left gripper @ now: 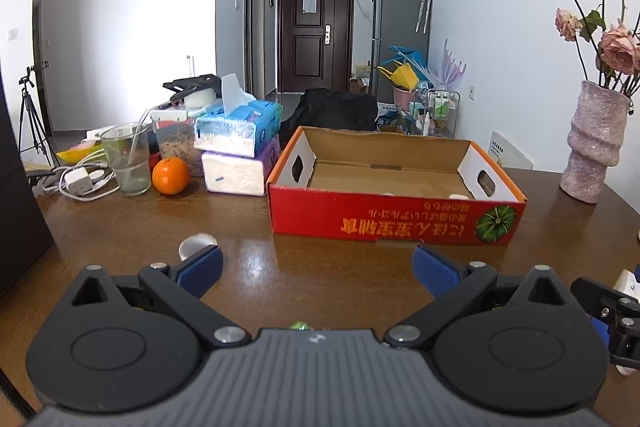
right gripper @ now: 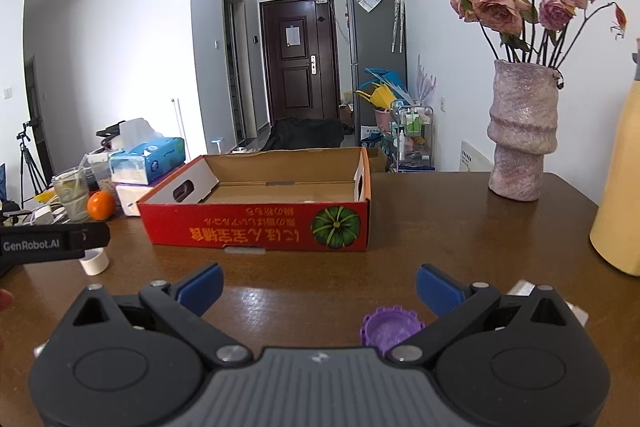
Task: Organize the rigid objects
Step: 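Withdraw both tools from the box back toward the table items, then close the right tool on the red lint brush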
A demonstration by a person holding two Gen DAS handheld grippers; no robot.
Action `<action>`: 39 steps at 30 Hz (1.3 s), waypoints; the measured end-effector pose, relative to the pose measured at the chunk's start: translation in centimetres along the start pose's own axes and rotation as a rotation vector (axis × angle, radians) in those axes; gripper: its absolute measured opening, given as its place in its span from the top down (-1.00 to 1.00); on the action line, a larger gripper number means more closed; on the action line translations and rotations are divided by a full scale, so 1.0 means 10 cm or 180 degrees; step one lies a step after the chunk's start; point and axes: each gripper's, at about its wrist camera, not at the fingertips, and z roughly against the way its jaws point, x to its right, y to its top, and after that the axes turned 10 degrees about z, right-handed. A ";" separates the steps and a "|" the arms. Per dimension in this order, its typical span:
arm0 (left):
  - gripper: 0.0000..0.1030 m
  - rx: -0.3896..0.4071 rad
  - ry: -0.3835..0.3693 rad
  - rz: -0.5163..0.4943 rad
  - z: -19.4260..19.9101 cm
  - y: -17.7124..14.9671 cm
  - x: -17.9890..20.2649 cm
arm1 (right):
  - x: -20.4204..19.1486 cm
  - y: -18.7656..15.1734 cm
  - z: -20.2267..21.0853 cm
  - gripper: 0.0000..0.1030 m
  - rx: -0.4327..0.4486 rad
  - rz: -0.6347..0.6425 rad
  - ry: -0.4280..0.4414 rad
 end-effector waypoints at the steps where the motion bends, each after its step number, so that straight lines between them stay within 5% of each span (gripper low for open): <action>1: -1.00 -0.0005 -0.0010 0.0002 0.04 -0.03 -0.01 | -0.02 -0.03 0.04 -1.00 0.0001 -0.0004 0.0005; 21: -1.00 -0.0260 -0.0082 -0.0087 0.44 -0.57 -0.35 | -0.54 -0.55 0.37 -1.00 -0.0343 0.0167 0.0157; 39: -1.00 -0.0424 0.0054 -0.0015 0.45 -0.71 -0.82 | -1.03 -0.71 0.13 -0.96 -0.0896 0.0303 0.0179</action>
